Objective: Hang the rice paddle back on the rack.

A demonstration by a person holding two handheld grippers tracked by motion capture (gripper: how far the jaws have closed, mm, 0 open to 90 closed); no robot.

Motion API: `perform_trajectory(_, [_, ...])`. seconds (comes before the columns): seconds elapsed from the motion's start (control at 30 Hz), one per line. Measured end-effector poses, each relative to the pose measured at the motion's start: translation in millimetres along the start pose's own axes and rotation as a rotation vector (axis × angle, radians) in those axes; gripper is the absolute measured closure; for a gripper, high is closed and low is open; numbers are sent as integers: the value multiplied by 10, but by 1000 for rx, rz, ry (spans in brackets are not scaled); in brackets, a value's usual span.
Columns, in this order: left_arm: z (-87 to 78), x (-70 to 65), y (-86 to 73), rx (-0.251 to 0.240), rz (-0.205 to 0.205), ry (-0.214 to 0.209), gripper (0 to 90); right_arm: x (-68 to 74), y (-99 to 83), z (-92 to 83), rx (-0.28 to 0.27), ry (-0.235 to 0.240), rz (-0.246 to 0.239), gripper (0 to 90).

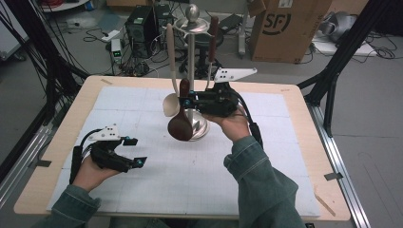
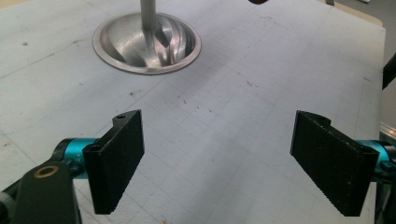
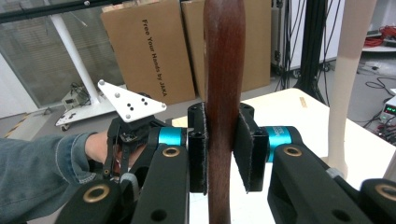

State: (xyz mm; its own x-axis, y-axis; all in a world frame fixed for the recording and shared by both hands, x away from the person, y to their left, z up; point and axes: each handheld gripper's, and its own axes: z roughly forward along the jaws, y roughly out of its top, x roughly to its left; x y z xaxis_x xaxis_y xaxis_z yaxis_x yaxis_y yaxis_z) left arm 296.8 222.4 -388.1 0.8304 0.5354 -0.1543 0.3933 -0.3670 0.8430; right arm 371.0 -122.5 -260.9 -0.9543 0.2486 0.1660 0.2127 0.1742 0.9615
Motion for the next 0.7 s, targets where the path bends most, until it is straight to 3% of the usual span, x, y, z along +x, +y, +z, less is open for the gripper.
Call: perform_trajectory(0.7, [-9, -19, 1, -10, 5, 0, 175, -13, 349, 40, -8, -8, -30, 763])
